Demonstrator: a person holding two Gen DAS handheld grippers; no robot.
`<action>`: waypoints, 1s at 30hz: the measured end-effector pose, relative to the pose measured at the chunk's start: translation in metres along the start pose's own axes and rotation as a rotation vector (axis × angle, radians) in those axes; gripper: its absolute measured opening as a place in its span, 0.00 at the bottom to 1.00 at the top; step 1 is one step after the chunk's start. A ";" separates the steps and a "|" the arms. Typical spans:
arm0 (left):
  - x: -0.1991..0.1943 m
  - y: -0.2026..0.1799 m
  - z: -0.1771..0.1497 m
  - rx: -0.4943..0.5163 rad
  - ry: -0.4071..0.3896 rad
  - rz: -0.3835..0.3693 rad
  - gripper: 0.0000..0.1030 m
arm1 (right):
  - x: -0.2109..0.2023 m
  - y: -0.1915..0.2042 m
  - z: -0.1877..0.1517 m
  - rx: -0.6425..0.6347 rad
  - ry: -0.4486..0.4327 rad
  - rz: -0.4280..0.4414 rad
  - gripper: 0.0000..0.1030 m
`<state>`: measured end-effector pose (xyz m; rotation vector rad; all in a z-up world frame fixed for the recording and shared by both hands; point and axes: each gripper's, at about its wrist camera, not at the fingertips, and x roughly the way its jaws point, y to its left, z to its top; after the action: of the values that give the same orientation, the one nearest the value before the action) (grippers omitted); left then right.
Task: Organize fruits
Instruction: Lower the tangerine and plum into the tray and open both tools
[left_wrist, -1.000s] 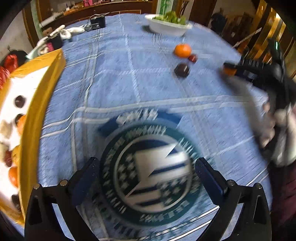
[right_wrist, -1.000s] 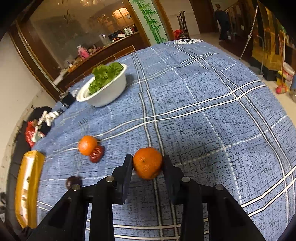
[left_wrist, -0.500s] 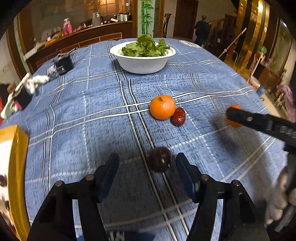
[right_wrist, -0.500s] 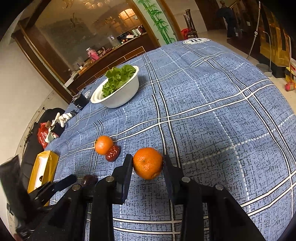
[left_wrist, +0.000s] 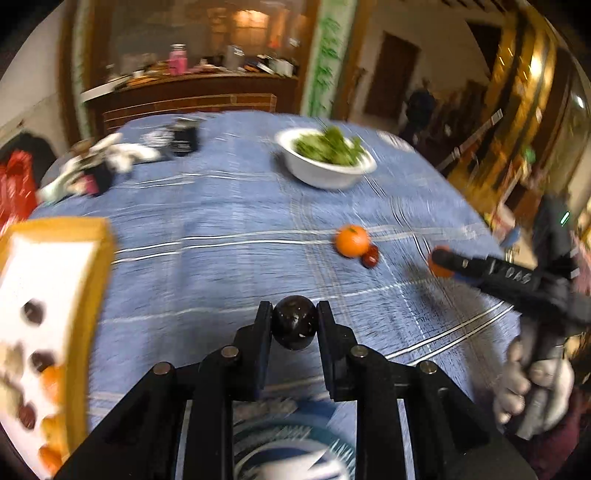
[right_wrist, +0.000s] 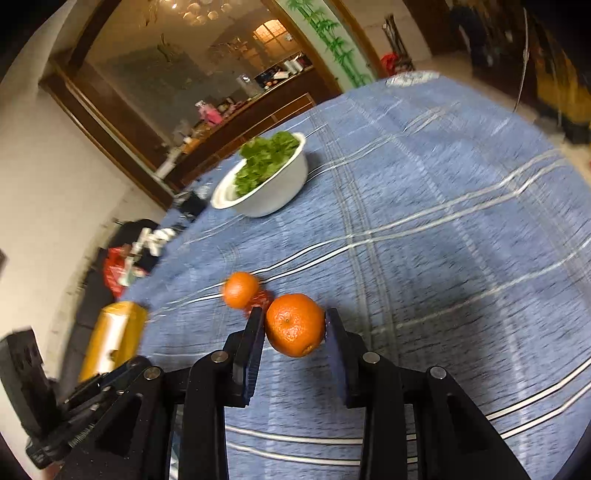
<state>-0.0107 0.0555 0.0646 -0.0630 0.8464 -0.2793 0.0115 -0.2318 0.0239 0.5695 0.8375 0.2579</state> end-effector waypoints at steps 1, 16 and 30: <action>-0.017 0.017 -0.003 -0.037 -0.022 0.009 0.22 | 0.001 -0.001 -0.001 0.008 0.005 0.009 0.34; -0.127 0.221 -0.071 -0.433 -0.121 0.328 0.22 | 0.039 0.143 -0.065 -0.201 0.198 0.146 0.35; -0.139 0.264 -0.101 -0.522 -0.126 0.288 0.62 | 0.113 0.325 -0.149 -0.475 0.398 0.248 0.36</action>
<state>-0.1159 0.3519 0.0552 -0.4372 0.7733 0.2194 -0.0271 0.1395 0.0590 0.1714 1.0449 0.7928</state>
